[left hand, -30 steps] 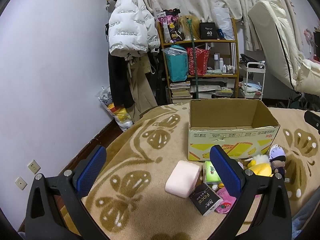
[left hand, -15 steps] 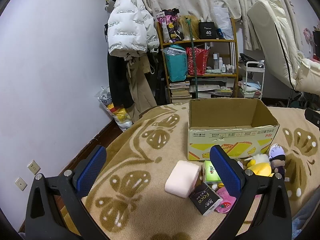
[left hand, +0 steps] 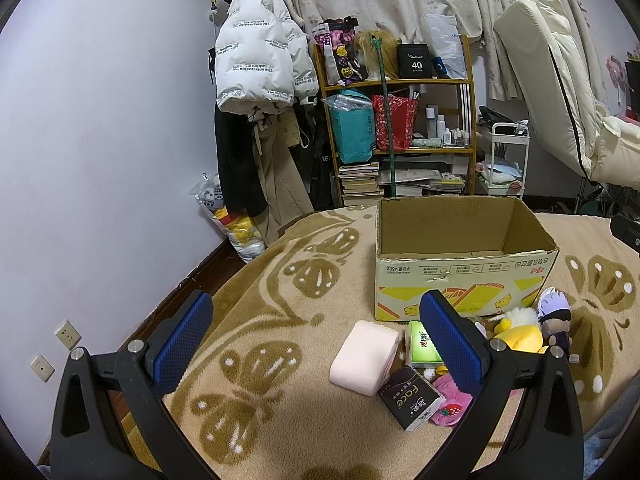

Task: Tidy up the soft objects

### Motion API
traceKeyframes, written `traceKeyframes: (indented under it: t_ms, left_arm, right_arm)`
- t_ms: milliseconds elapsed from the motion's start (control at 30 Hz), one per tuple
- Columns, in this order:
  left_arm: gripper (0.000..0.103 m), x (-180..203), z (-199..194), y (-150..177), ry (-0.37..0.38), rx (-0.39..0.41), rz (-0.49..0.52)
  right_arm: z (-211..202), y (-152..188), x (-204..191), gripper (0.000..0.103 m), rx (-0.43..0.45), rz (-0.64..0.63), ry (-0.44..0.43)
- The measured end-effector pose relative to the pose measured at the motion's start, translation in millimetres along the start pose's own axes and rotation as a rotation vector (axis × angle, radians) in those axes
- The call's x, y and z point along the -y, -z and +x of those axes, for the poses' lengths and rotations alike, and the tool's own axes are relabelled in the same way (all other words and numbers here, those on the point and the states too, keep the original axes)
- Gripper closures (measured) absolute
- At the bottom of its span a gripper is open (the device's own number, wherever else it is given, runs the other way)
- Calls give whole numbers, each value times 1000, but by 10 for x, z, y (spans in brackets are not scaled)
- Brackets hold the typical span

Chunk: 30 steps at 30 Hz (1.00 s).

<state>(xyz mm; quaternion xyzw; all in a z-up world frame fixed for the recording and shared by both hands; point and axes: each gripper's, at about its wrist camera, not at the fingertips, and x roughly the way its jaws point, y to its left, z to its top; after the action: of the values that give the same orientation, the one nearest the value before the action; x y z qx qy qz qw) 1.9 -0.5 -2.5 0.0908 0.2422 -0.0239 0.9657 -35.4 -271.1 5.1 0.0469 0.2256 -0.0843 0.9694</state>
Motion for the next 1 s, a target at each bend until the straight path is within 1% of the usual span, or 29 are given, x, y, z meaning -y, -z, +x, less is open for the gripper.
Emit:
traceKeyframes:
  t_ms: [700, 833, 1000]
  left_arm:
    - [1, 11, 5, 13, -8, -6, 6]
    - [1, 23, 71, 35, -36, -38, 19]
    - [1, -18, 202, 43, -44, -94, 10]
  right_arm:
    - [-14, -2, 3, 0, 1, 0, 1]
    - [-12, 0, 3, 0, -1, -3, 18]
    - [12, 4, 39, 0, -16, 6, 14]
